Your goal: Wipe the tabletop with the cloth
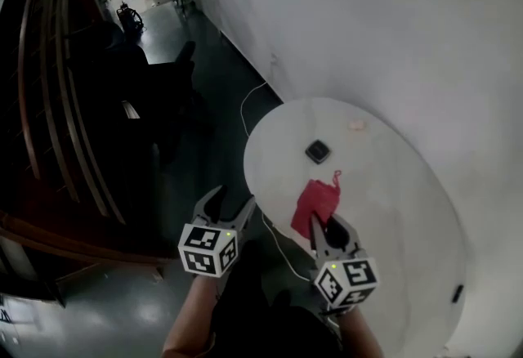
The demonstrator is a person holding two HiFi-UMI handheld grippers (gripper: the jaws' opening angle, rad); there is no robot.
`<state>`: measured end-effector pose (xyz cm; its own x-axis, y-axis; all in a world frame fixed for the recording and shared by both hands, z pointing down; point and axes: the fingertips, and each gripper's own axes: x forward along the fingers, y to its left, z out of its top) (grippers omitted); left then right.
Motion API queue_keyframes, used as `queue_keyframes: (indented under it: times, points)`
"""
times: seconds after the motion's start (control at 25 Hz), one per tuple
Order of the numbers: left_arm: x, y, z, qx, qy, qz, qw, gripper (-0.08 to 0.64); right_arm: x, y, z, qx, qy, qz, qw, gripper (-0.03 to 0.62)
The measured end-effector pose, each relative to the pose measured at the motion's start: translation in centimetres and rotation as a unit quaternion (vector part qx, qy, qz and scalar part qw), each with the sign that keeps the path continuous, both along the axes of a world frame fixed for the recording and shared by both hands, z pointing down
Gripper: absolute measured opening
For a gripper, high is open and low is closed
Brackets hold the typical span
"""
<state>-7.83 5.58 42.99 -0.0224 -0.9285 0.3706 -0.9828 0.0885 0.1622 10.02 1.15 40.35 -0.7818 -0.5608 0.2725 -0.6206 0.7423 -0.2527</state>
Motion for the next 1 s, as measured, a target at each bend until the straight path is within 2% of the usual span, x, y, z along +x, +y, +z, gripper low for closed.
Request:
queue_keyframes:
  times: [0.28,0.52,0.76,1.0]
  points:
    - [-4.6,-7.9,1.3,-0.015,0.002,0.073,0.9972,0.273,-3.6,-5.3,0.4,-0.012,0.0,0.081,0.997,0.066]
    - [-5.6,-13.8,2.2,-0.031,-0.011,0.148,0.9884,0.278,-2.7,-8.4,0.7,-0.026,0.002,0.181,0.983,0.066]
    - [-1.7,-18.2,3.8,-0.042,-0.005,0.242,0.9694,0.282,-0.2,-8.9,1.0,-0.032,0.01,0.261,0.965,0.066]
    - [3.3,-21.2,5.9,-0.069,-0.019,0.317,0.9457,0.287,1.2,-10.0,2.2,-0.041,0.016,0.3,0.953,0.066]
